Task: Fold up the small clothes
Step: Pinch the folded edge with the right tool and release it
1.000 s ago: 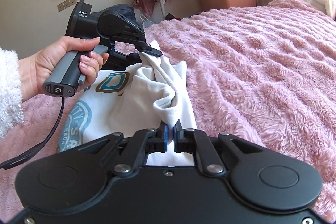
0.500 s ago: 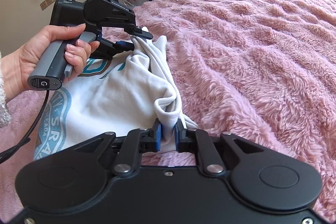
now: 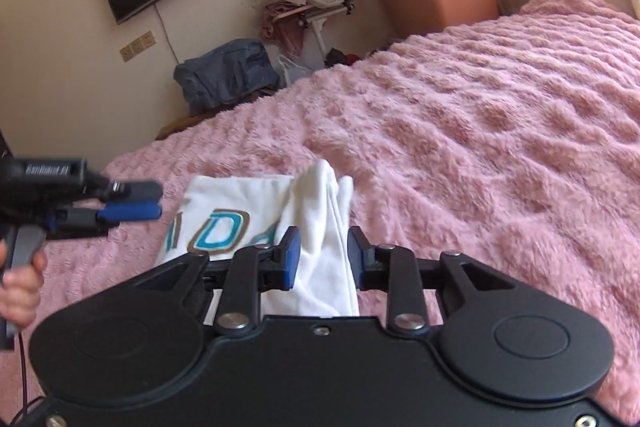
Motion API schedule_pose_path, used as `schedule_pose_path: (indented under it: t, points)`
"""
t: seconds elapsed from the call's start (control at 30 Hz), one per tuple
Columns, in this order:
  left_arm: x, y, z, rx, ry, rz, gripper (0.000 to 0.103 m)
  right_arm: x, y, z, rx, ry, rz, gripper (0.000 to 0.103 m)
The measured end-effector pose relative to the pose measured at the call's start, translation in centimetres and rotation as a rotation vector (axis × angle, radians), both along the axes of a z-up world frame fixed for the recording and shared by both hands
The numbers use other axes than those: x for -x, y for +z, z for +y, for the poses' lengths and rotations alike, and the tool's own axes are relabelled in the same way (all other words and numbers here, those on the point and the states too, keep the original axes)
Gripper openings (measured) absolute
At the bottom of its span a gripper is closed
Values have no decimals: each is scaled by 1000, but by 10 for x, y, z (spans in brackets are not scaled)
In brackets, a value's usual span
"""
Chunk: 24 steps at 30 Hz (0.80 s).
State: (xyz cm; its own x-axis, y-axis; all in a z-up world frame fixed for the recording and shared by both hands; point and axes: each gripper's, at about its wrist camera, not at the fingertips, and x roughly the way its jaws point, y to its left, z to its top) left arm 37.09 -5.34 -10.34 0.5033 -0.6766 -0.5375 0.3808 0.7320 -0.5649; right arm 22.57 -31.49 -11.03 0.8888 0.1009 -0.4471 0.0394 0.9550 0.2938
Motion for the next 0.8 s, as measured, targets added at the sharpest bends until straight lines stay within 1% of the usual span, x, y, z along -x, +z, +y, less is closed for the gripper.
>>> schedule_pose_path:
  t: [0.07,0.1,0.13,0.2,0.23,0.3,0.47,0.5,0.53,0.63,0.7,0.73,0.8]
  points:
    - [26,-14,8,-38,12,-10,33,-27,0,-6,19,67,-47,27]
    - [34,-21,10,-35,8,2,33,-39,-3,-9,7,101,-46,27]
    - [40,-29,13,-19,3,18,33,-56,-8,-13,-22,139,-19,27]
    - [47,-42,12,-5,-1,43,33,-83,-19,-18,-63,166,44,27]
    - [50,-49,11,-12,3,52,33,-92,-24,-19,-68,176,67,27]
    - [53,-64,11,3,6,81,33,-107,-34,-15,-42,172,102,27]
    - [51,-89,10,31,16,124,33,-123,-48,0,30,223,147,27]
    - [50,-92,10,37,16,131,33,-125,-50,2,47,227,159,10]
    - [49,-93,10,39,14,133,33,-126,-52,4,52,246,160,5]
    - [52,-92,10,50,4,129,33,-126,-44,4,72,227,143,5]
    - [52,-90,11,57,-2,123,33,-122,-30,3,92,221,93,4]
    - [52,-92,10,51,-7,123,34,-121,-25,2,105,215,84,4]
    - [53,-97,7,34,-8,121,34,-126,-25,-2,112,197,101,3]
